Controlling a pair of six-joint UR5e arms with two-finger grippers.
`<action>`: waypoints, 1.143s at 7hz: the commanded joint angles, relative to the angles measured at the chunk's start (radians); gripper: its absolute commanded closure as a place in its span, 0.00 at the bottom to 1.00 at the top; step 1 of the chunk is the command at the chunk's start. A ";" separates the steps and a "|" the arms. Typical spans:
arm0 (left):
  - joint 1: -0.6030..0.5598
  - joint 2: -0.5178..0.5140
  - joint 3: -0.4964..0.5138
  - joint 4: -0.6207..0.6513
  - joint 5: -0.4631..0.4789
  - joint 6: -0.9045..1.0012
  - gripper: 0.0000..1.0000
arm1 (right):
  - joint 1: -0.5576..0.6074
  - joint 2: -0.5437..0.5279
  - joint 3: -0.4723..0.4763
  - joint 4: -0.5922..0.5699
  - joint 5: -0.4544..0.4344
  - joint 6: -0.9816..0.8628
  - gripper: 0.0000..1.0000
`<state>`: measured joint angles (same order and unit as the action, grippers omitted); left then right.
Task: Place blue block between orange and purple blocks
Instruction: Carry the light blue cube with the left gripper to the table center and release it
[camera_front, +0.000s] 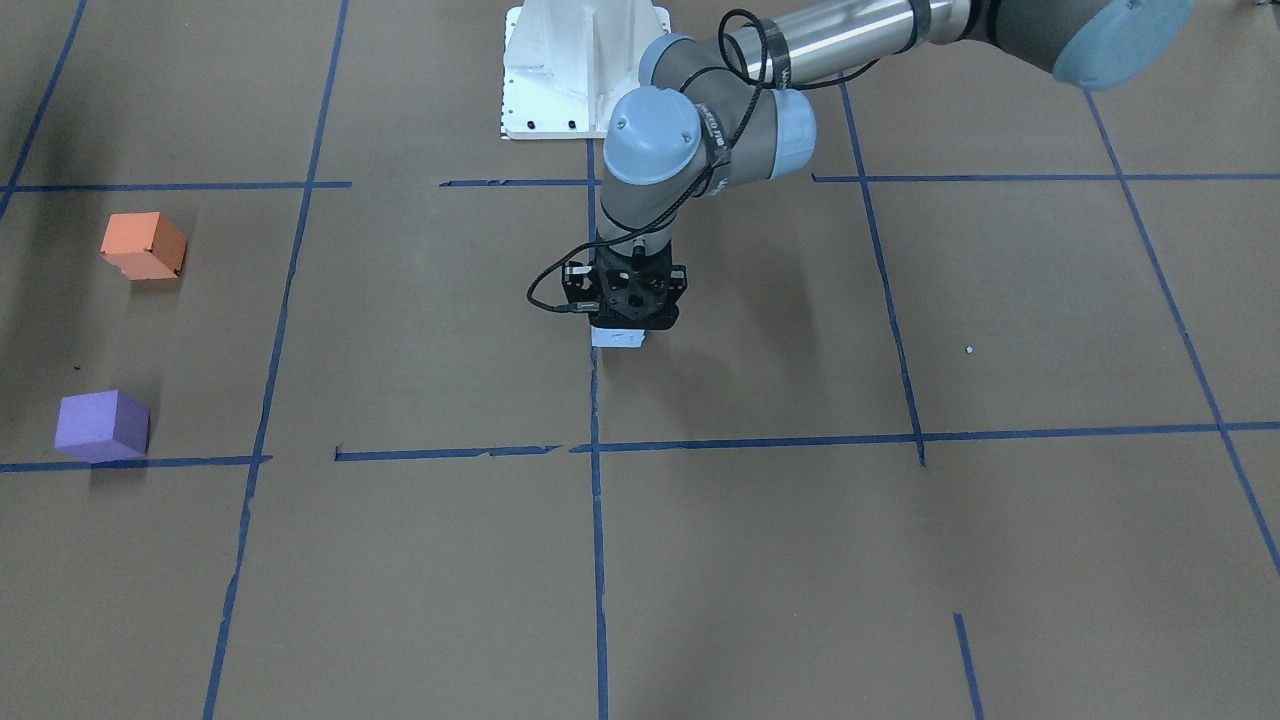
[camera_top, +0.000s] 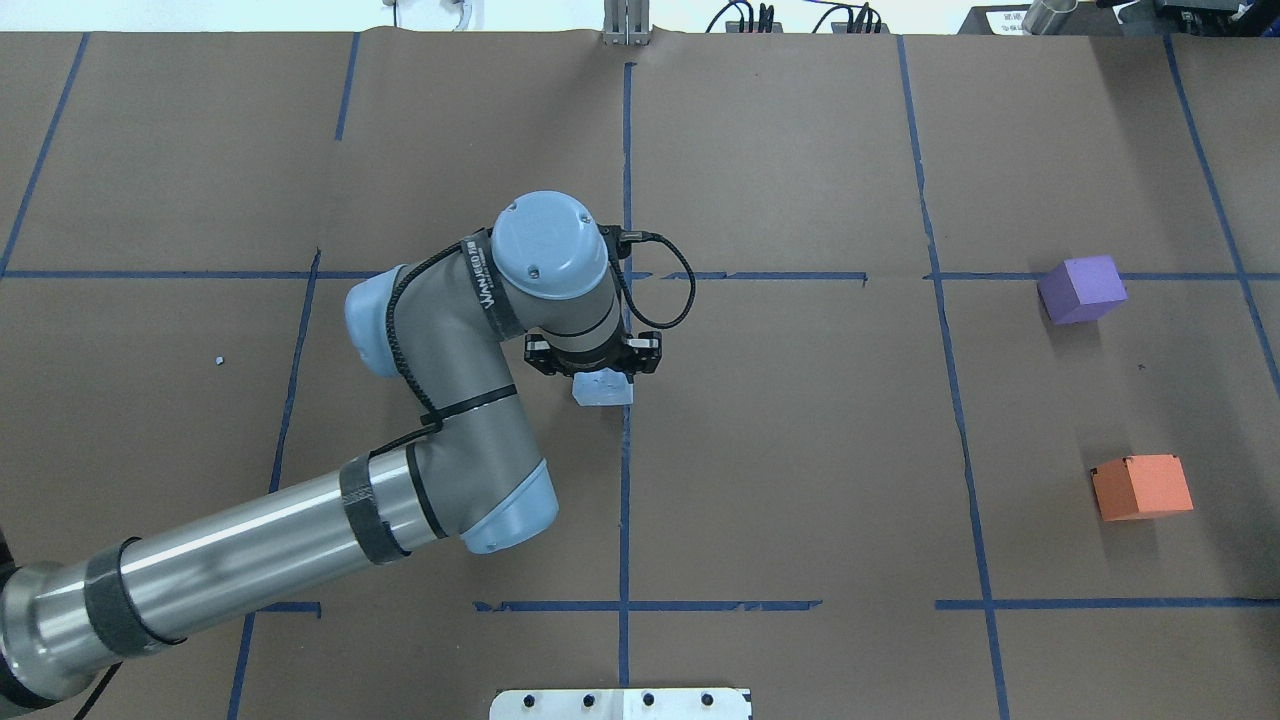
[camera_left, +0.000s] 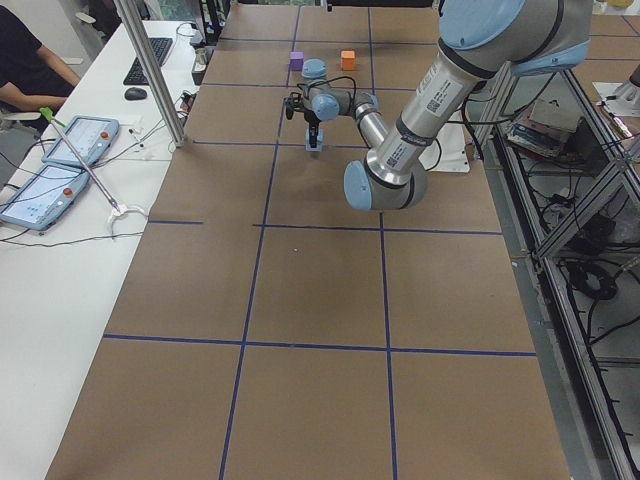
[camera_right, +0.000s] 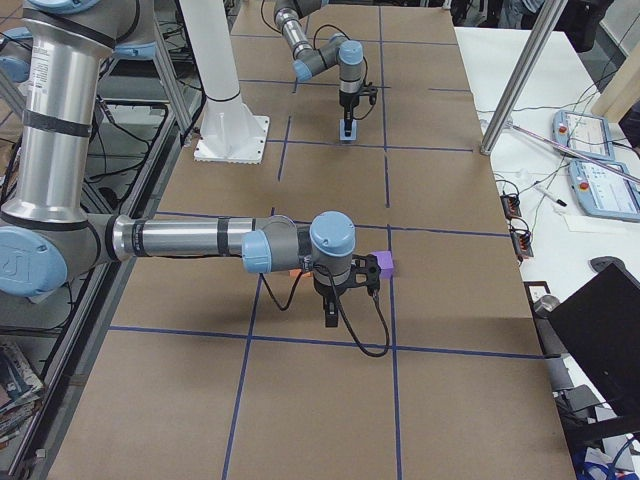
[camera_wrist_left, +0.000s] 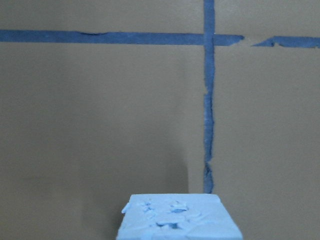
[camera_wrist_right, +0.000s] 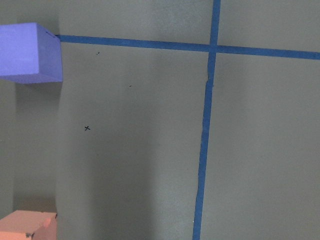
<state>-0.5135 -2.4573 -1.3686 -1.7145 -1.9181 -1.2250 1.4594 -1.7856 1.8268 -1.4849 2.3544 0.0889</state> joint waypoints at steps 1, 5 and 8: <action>0.004 -0.084 0.117 0.003 0.002 0.001 0.63 | -0.008 0.000 0.000 0.000 0.000 0.002 0.00; -0.014 -0.069 0.033 0.059 0.008 0.001 0.00 | -0.115 0.081 0.034 0.002 0.060 0.154 0.00; -0.100 0.267 -0.451 0.108 -0.004 0.007 0.00 | -0.426 0.333 0.147 0.003 0.052 0.730 0.00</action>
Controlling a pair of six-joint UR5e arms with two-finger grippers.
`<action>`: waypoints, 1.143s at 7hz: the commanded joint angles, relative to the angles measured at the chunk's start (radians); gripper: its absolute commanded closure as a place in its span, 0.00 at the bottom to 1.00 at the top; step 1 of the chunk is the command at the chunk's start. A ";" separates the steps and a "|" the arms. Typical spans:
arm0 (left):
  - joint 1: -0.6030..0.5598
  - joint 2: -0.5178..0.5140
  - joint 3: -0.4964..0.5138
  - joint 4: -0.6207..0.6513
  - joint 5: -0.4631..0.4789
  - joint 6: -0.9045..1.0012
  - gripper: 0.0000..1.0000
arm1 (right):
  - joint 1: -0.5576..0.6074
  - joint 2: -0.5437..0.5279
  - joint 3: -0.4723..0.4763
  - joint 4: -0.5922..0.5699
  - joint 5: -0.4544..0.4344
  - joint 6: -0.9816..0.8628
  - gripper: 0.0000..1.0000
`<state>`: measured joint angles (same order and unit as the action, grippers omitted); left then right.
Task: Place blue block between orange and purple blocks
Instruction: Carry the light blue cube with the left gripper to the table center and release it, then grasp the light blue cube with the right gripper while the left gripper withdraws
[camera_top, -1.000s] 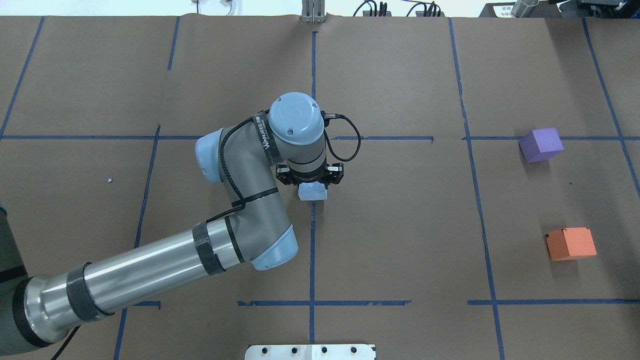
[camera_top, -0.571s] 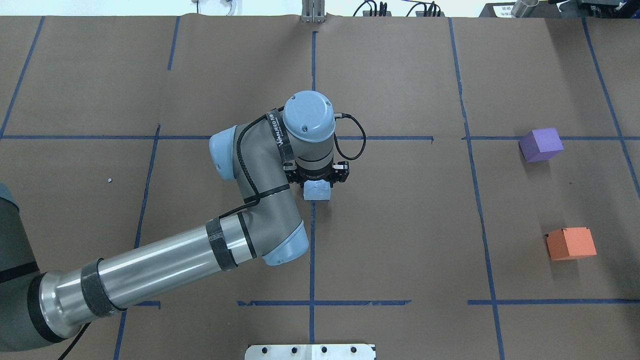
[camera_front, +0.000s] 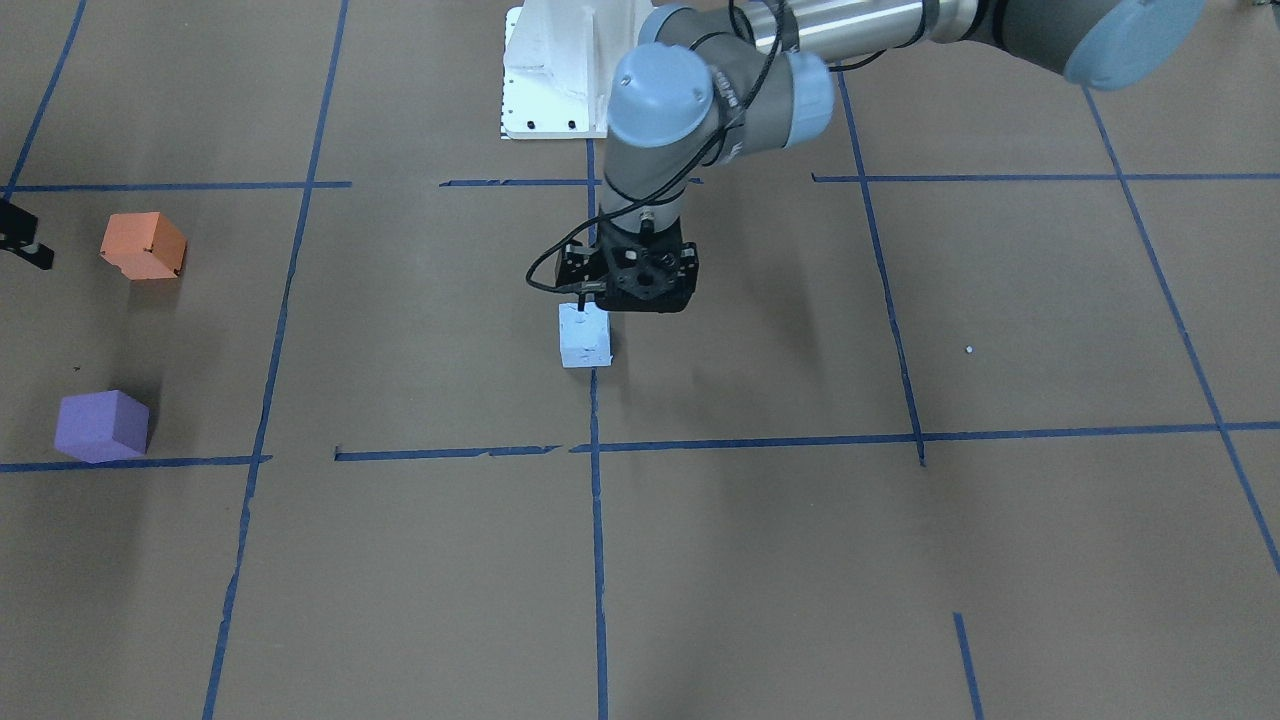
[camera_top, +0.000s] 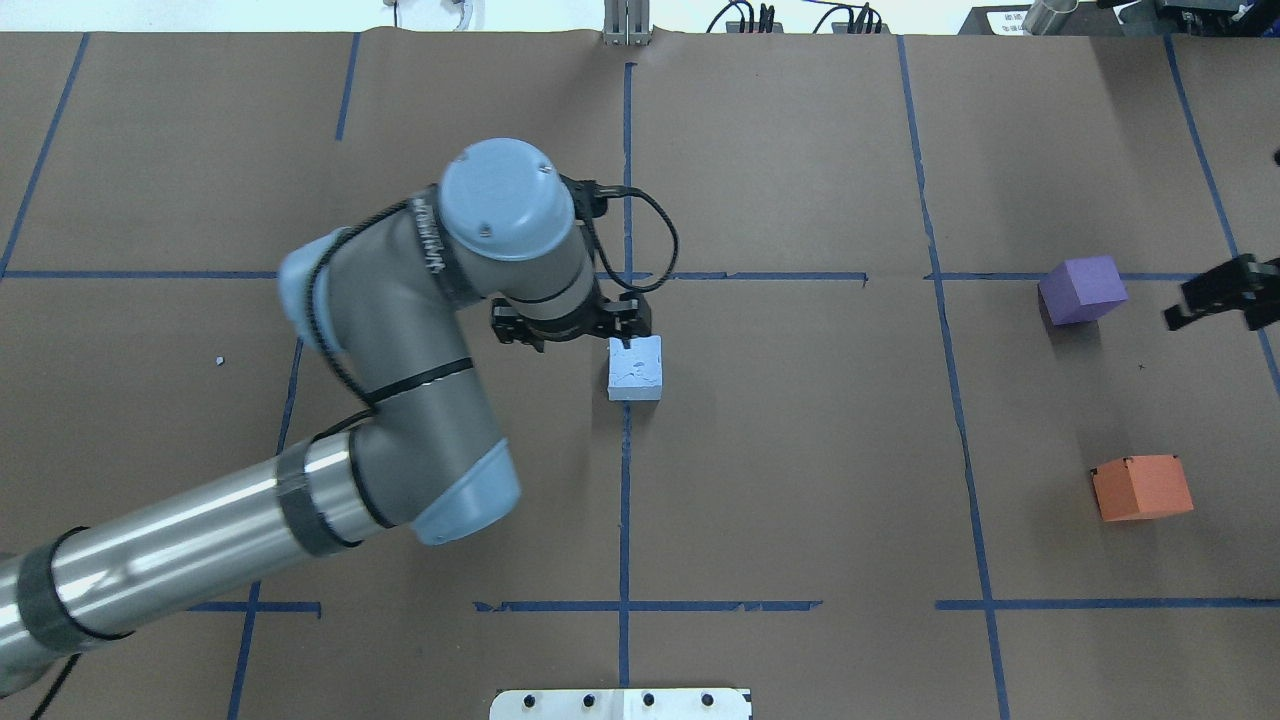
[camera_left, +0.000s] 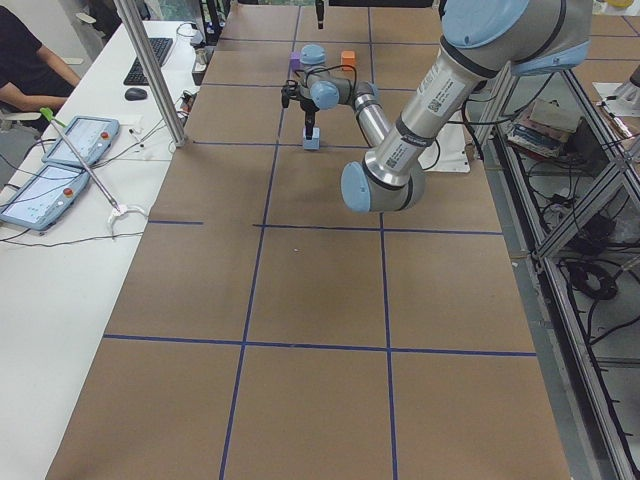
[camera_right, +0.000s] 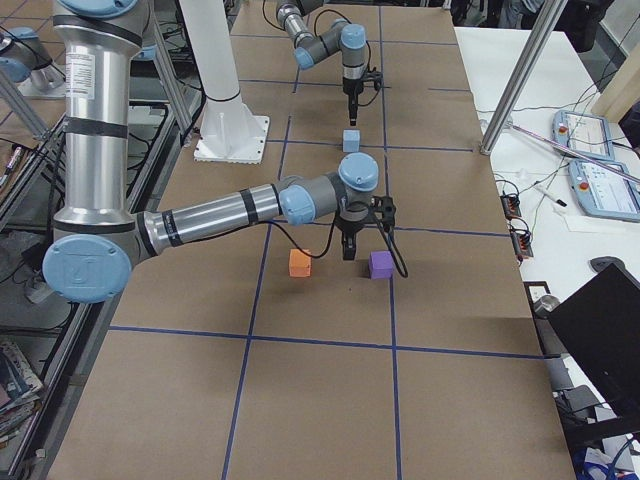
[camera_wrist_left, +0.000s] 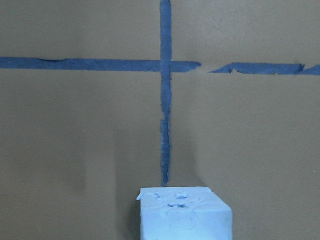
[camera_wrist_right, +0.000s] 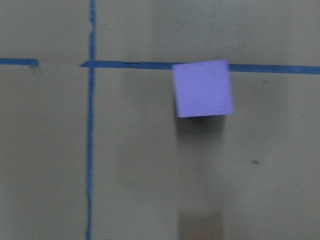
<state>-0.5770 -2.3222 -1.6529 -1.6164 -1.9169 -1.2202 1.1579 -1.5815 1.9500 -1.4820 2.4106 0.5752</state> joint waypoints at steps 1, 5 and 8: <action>-0.076 0.208 -0.233 0.010 -0.017 0.061 0.00 | -0.258 0.278 0.020 -0.003 -0.075 0.428 0.00; -0.172 0.379 -0.318 0.006 -0.116 0.245 0.00 | -0.652 0.703 -0.242 -0.007 -0.622 0.721 0.01; -0.172 0.380 -0.318 0.006 -0.114 0.238 0.00 | -0.659 0.841 -0.463 -0.012 -0.660 0.669 0.01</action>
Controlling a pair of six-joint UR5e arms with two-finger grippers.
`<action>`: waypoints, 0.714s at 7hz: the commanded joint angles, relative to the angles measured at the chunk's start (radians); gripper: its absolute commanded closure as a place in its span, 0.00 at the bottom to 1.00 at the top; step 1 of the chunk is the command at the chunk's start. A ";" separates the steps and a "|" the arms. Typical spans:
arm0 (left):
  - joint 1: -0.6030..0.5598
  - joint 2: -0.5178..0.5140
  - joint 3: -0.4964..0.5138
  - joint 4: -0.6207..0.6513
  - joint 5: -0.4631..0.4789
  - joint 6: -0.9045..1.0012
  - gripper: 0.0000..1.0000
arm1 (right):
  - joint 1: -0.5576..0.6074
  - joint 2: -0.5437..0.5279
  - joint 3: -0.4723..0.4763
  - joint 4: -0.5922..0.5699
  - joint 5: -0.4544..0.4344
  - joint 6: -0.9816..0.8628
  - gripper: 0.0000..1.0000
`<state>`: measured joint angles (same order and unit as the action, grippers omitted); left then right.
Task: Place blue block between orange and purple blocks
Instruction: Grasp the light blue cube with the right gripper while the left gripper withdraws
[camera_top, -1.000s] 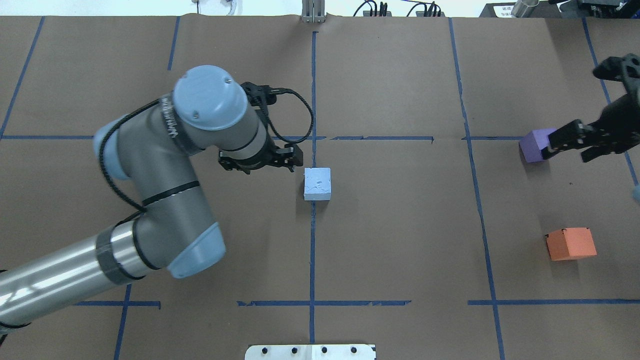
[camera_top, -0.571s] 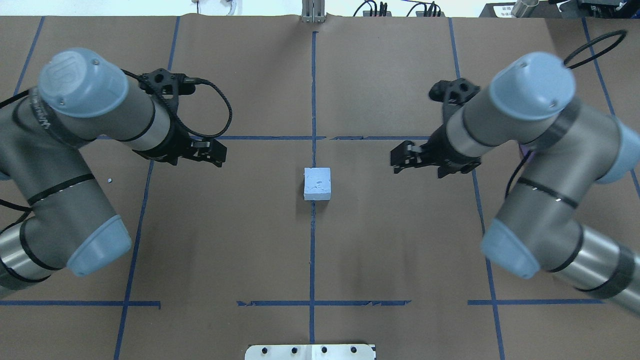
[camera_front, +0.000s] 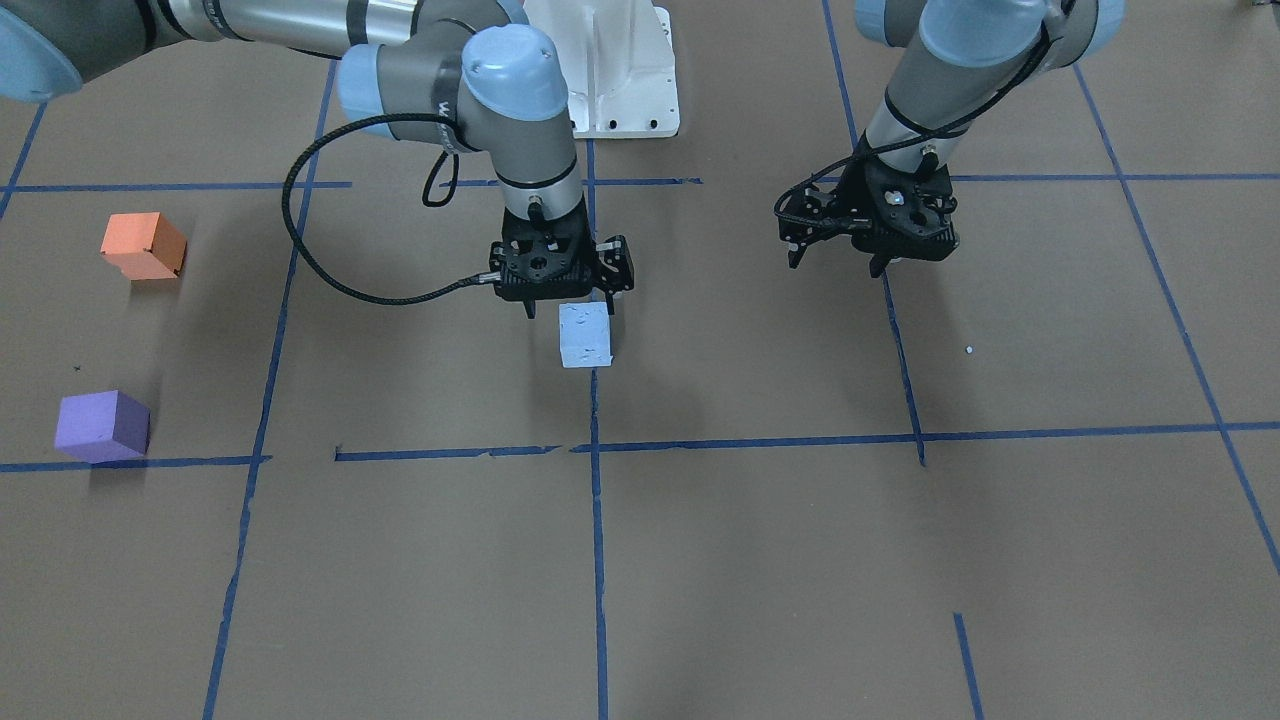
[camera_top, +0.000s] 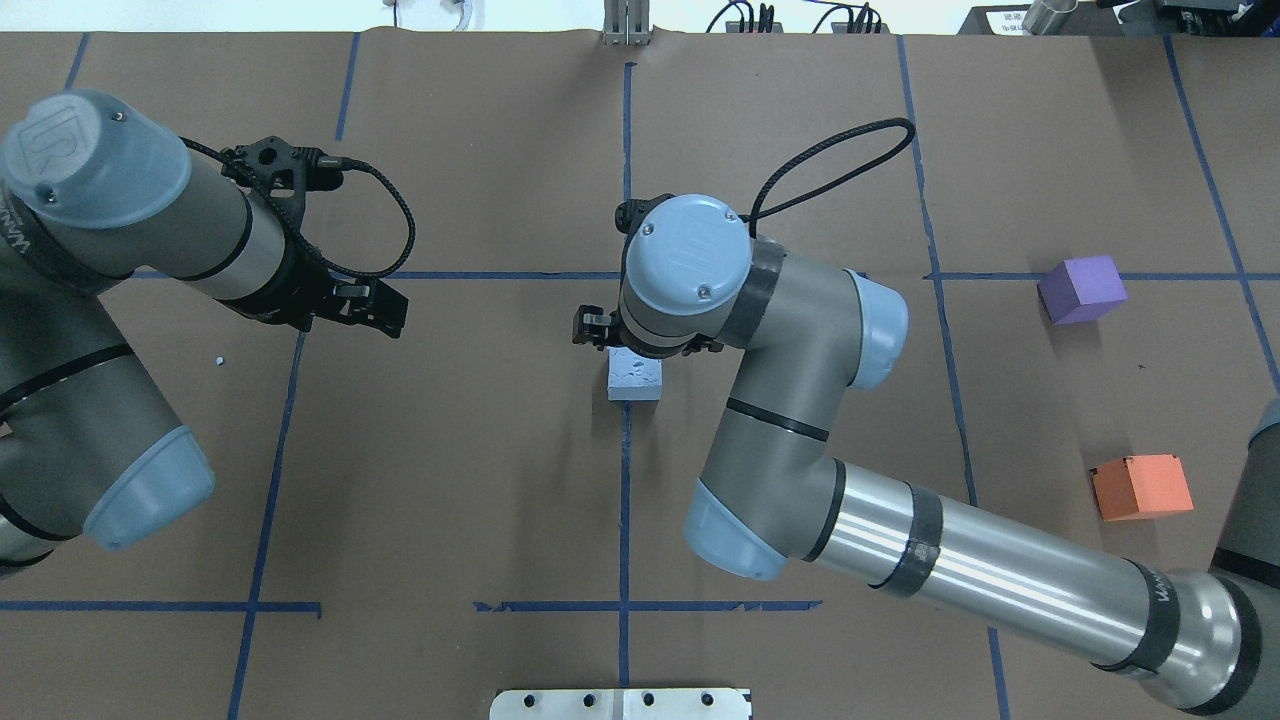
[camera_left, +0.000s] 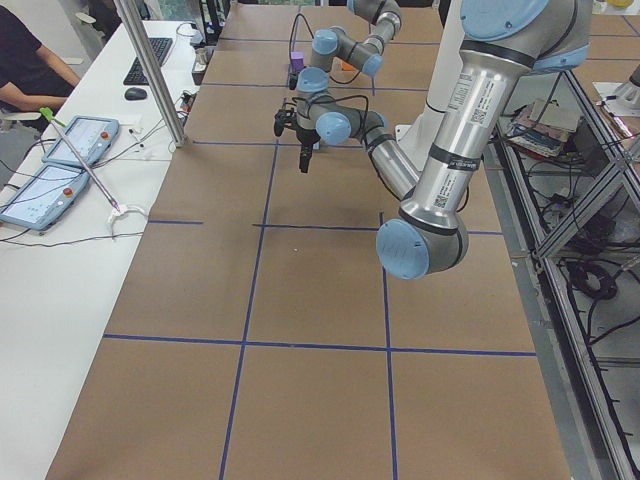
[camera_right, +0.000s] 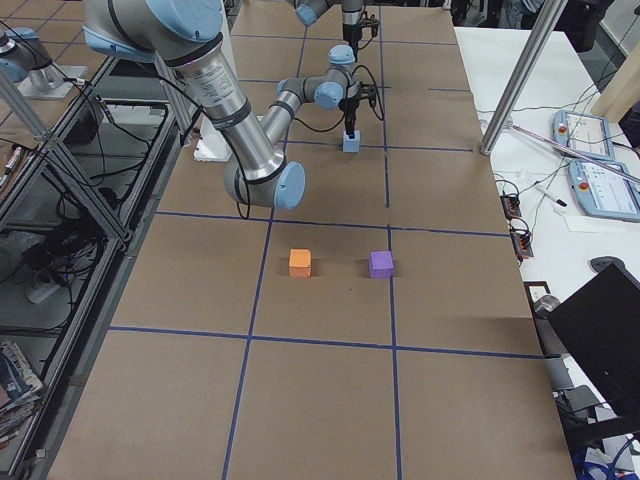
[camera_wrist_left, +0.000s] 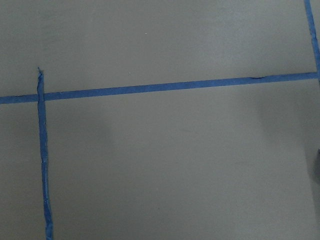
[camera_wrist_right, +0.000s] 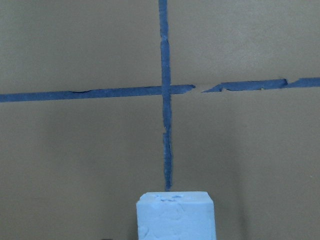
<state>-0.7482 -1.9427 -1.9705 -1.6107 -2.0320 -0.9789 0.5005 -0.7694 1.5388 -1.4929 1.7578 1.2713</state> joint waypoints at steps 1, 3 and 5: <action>0.001 0.001 -0.001 0.000 -0.001 -0.007 0.00 | -0.007 0.030 -0.077 0.000 -0.008 -0.036 0.01; 0.000 0.002 -0.005 0.002 0.001 -0.007 0.00 | -0.025 0.036 -0.121 0.002 -0.009 -0.035 0.01; 0.000 0.028 -0.027 0.002 0.001 -0.007 0.00 | -0.025 0.048 -0.170 0.060 -0.008 -0.035 0.51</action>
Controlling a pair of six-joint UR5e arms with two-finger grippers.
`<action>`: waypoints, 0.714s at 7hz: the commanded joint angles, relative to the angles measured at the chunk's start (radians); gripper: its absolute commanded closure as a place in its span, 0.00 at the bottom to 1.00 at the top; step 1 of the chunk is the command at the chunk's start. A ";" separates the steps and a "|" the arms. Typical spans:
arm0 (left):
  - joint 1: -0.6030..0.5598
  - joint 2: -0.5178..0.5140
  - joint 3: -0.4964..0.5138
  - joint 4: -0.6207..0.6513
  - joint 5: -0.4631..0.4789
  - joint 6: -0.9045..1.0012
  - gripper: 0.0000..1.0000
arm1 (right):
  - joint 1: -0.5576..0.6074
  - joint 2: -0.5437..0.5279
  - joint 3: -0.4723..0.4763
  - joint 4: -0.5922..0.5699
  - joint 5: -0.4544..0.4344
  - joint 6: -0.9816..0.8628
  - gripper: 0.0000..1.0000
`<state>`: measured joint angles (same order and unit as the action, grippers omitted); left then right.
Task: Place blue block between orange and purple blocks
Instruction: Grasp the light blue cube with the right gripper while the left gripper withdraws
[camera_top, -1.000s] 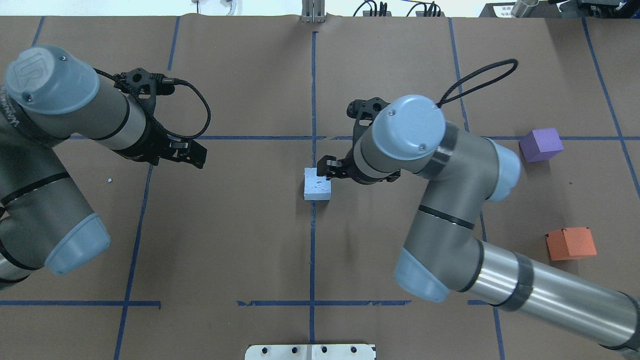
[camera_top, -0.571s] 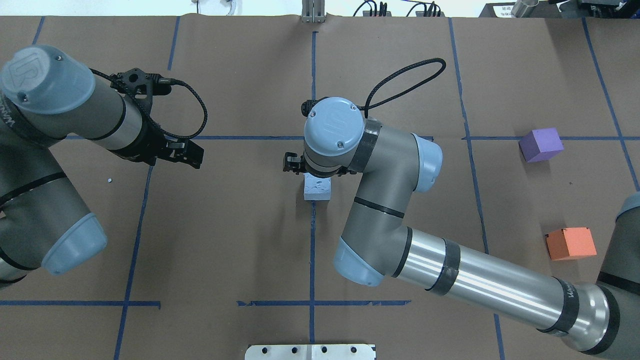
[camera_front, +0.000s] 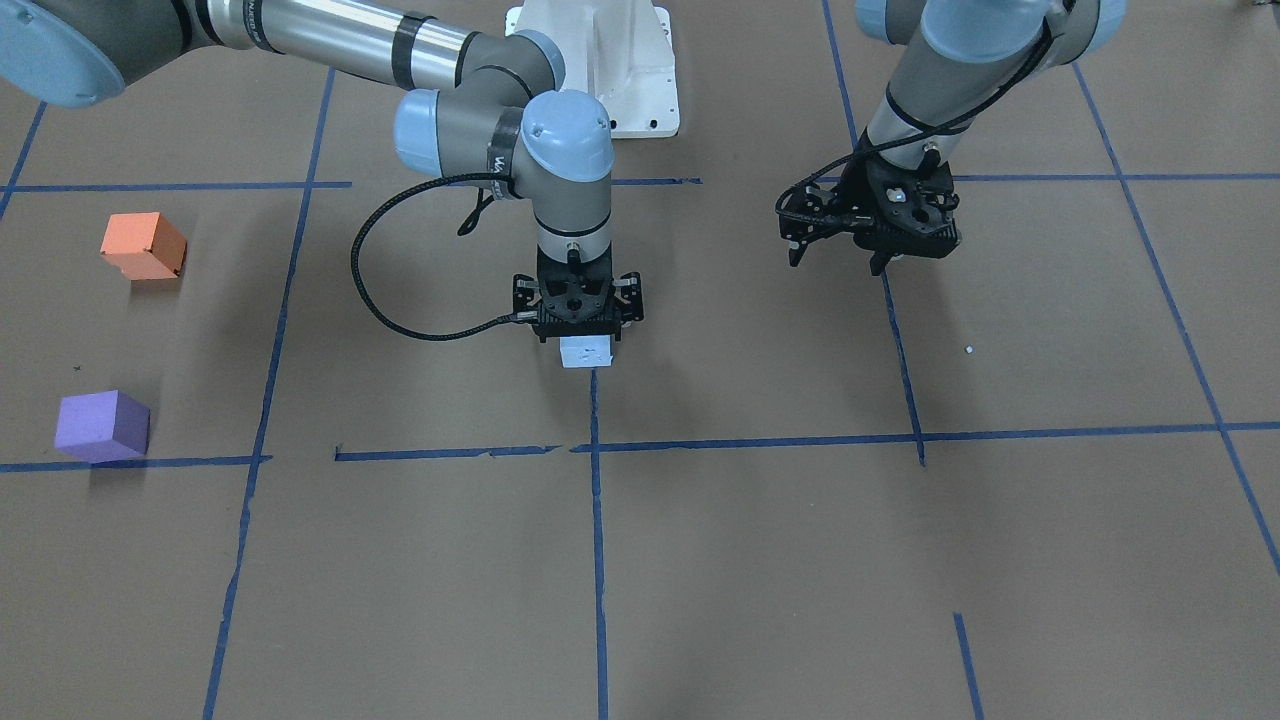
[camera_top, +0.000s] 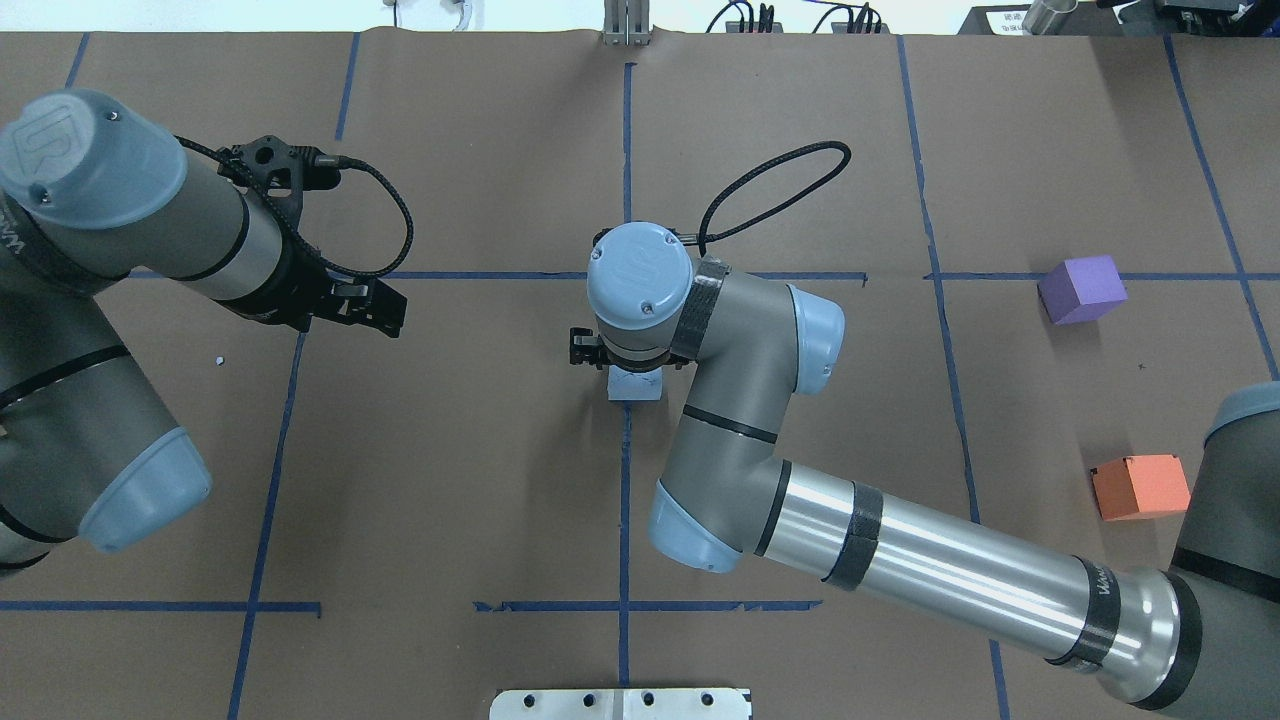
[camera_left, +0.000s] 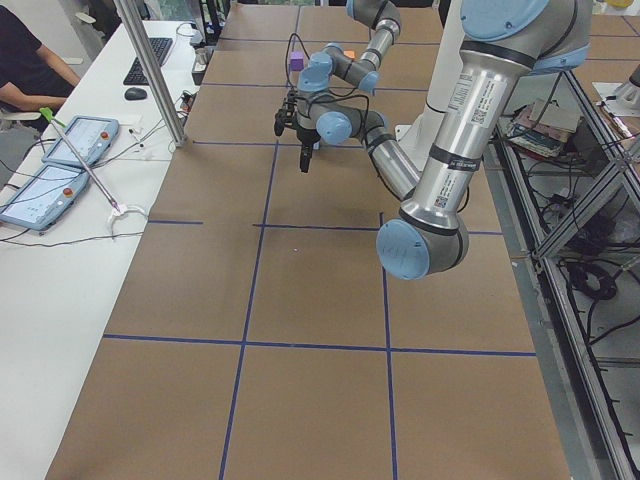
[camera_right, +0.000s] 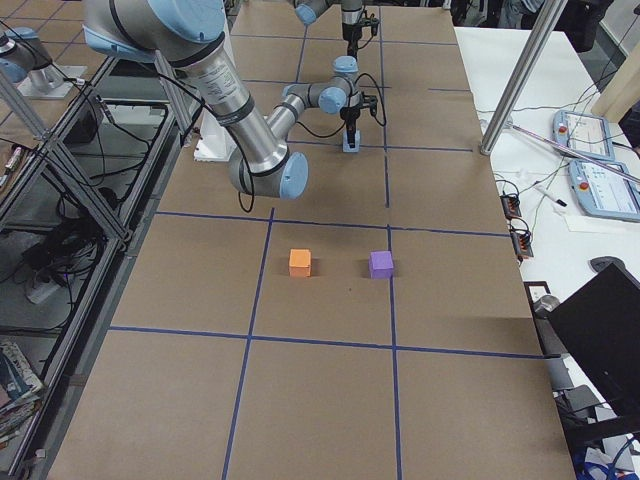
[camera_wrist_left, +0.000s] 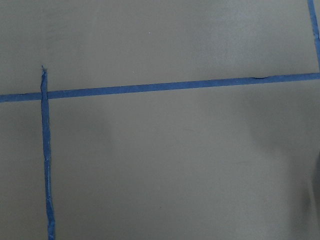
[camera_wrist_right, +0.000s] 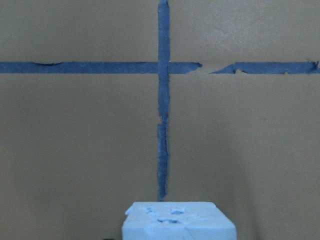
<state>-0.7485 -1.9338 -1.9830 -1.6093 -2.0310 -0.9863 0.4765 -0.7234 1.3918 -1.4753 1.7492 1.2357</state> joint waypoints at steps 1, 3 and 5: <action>0.000 0.029 -0.029 0.000 -0.001 0.001 0.00 | 0.001 -0.002 -0.023 0.059 0.004 0.011 0.89; -0.002 0.029 -0.031 0.000 0.000 0.001 0.00 | 0.052 -0.066 0.089 0.050 0.086 0.013 0.97; -0.003 0.030 -0.033 0.000 0.000 0.000 0.00 | 0.216 -0.390 0.423 0.052 0.252 -0.031 0.97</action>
<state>-0.7509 -1.9050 -2.0143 -1.6091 -2.0312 -0.9851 0.5964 -0.9420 1.6411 -1.4232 1.9047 1.2311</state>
